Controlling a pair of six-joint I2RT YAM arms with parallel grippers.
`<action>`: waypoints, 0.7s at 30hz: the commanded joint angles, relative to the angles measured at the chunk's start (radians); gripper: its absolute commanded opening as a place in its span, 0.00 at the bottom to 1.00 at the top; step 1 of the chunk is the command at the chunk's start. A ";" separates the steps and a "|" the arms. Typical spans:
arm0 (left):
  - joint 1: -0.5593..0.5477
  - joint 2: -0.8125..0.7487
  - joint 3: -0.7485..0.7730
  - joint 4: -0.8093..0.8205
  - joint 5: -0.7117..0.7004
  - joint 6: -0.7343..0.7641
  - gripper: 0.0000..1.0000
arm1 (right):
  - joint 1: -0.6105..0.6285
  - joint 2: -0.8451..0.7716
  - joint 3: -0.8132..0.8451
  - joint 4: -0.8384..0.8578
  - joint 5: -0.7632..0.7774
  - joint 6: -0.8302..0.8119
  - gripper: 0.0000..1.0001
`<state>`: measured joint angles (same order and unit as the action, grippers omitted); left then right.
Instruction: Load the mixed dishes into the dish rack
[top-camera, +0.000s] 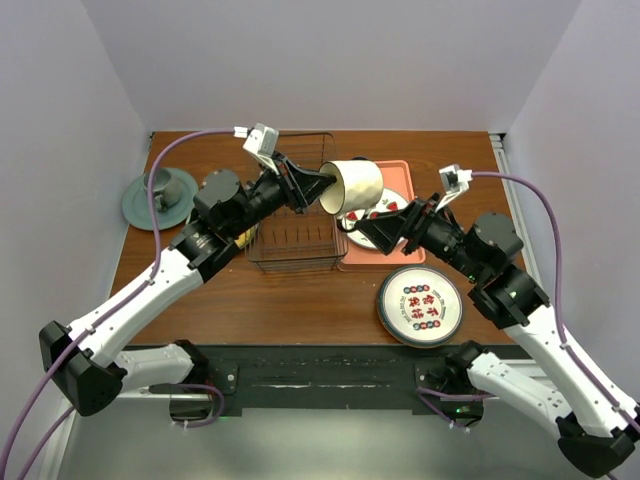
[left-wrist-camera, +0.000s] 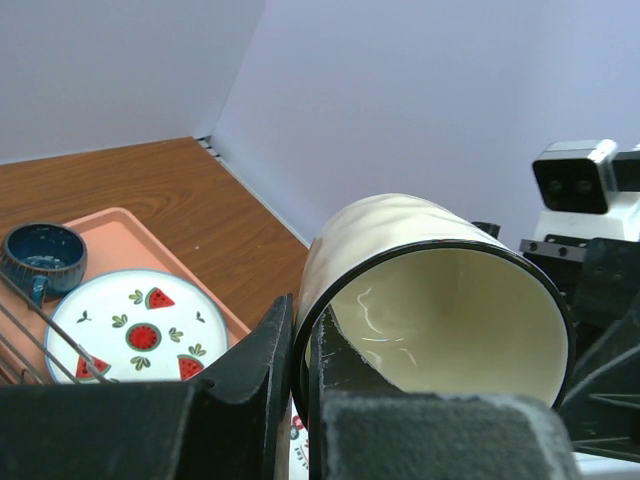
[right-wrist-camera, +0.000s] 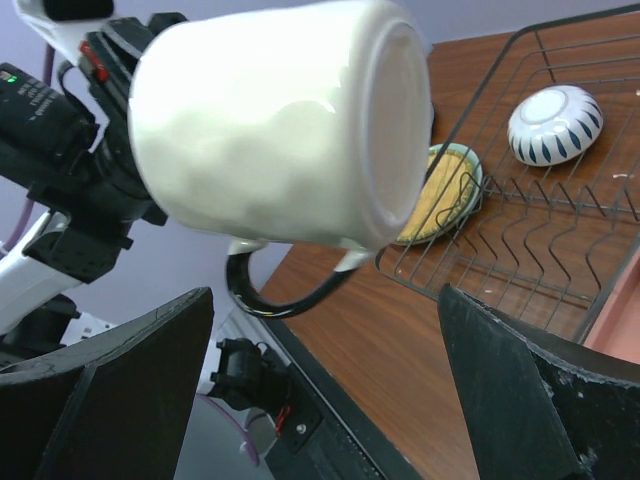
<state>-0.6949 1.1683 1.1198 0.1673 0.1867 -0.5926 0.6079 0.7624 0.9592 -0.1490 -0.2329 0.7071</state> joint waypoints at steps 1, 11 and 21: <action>-0.002 -0.035 0.006 0.181 0.042 -0.059 0.00 | -0.002 0.031 -0.016 0.063 -0.040 -0.029 0.98; -0.002 -0.047 -0.044 0.264 0.103 -0.114 0.00 | -0.002 0.049 -0.111 0.431 -0.243 0.114 0.96; -0.003 -0.071 -0.124 0.388 0.115 -0.179 0.00 | 0.000 0.061 -0.212 0.675 -0.252 0.270 0.83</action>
<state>-0.6952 1.1484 1.0168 0.3626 0.2874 -0.7059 0.6067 0.8234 0.7734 0.3336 -0.4564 0.8845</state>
